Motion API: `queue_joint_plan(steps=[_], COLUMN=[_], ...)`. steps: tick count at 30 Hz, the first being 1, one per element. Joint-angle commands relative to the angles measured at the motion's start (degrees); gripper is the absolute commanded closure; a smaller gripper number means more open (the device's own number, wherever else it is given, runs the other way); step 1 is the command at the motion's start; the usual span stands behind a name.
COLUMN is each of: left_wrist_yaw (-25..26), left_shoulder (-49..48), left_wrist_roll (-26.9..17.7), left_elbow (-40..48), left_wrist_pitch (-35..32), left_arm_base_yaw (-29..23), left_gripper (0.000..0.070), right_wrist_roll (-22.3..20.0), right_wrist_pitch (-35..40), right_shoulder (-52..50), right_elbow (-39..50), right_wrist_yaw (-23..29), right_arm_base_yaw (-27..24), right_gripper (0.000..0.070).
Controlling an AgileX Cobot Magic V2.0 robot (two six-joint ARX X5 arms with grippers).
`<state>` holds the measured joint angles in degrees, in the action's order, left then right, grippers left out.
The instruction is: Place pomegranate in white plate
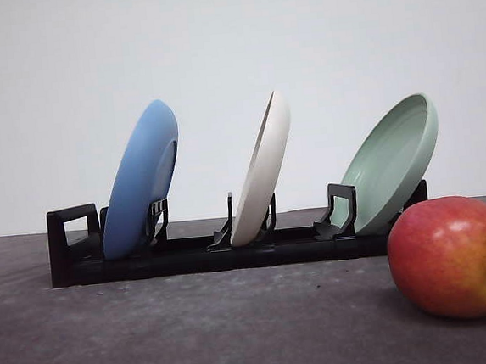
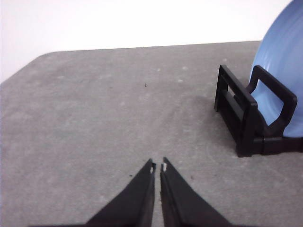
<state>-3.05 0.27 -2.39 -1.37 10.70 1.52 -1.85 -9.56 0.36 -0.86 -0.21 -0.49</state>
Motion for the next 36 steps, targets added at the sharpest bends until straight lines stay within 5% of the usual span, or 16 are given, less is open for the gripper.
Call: queue_joint_plan(steps=[1,5,14,19,28,36], left_wrist_yaw=[0.09,0.13,3.7,12.96,37.28,53.72], left_shoulder=[-0.09,-0.09,6.57,15.65,33.04,41.92], left_wrist_roll=[6.6,14.72,18.36,17.85,13.04,8.48], left_elbow=[0.68,0.48,-10.52,-20.67,-40.51,-48.17], left_wrist_pitch=[-0.07,-2.2,0.53,5.13,12.9,12.64], left_arm_base_yaw=[-0.11,-0.06,1.26,2.04,2.36,2.86], left_gripper=[0.07,0.07,0.0696,0.0697,0.0697,0.0698], right_wrist_roll=[4.24,12.19,21.33,19.88,9.55,6.51], right_wrist_pitch=[0.72,1.46,-5.87,-12.07,-24.87,-25.97], right_shoulder=[-0.15,-0.15,3.5,11.17,27.33,33.33], right_elbow=[0.22,0.16,-12.31,-24.63,-45.46,-52.06], right_wrist_yaw=[-0.04,-0.36,-4.66,-9.89,-31.37,-43.76], right_arm_base_yaw=[-0.02,-0.02,-0.02,-0.02,-0.02,-0.02], right_gripper=[0.07,0.07,0.07,0.07,0.07,0.07])
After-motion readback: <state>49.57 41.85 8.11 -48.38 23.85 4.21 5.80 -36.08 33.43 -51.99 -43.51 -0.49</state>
